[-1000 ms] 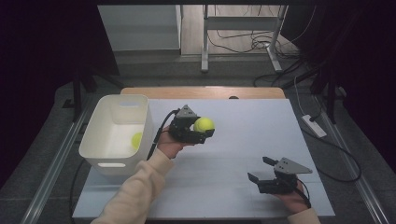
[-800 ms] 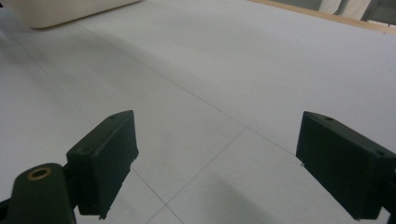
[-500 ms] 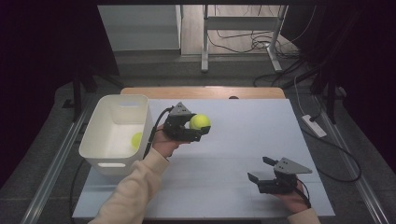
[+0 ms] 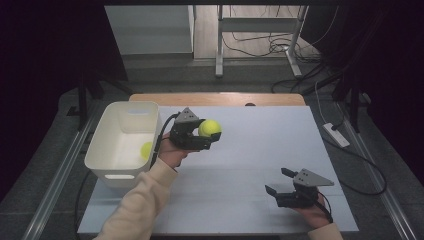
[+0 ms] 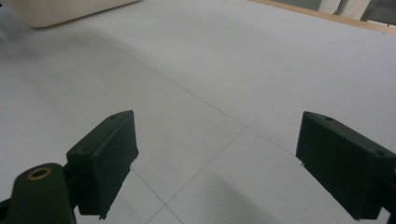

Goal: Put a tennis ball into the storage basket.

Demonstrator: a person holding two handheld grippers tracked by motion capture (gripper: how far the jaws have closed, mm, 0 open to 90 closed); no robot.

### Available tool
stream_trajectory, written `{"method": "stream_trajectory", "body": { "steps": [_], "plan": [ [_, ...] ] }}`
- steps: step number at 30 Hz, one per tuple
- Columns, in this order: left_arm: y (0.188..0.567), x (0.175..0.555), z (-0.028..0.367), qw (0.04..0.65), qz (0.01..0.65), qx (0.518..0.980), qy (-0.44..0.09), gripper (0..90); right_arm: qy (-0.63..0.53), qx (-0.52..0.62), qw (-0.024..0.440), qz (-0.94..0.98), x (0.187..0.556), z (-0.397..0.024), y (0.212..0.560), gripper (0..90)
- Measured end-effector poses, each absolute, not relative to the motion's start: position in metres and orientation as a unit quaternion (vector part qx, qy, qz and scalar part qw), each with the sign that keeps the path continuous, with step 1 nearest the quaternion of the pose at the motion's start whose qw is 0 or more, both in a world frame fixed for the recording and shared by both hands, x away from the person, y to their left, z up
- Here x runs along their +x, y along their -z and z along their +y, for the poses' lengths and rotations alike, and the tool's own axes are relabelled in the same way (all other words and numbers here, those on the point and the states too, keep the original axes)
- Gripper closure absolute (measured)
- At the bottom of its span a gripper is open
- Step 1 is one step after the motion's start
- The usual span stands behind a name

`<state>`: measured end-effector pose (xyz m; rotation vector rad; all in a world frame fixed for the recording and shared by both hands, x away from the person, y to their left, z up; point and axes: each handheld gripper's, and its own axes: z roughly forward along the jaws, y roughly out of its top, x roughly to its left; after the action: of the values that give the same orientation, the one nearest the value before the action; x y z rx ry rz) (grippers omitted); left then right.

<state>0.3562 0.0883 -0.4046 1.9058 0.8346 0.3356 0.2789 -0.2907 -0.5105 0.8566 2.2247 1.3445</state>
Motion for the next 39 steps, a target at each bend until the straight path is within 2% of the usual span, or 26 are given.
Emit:
{"method": "stream_trajectory", "body": {
  "steps": [39],
  "plan": [
    [0.374,0.343,0.127,0.521,0.361,0.752,-0.181,26.5,-0.480,0.308,0.202,0.796,0.279,-0.291,0.510,12.8]
  ]
}}
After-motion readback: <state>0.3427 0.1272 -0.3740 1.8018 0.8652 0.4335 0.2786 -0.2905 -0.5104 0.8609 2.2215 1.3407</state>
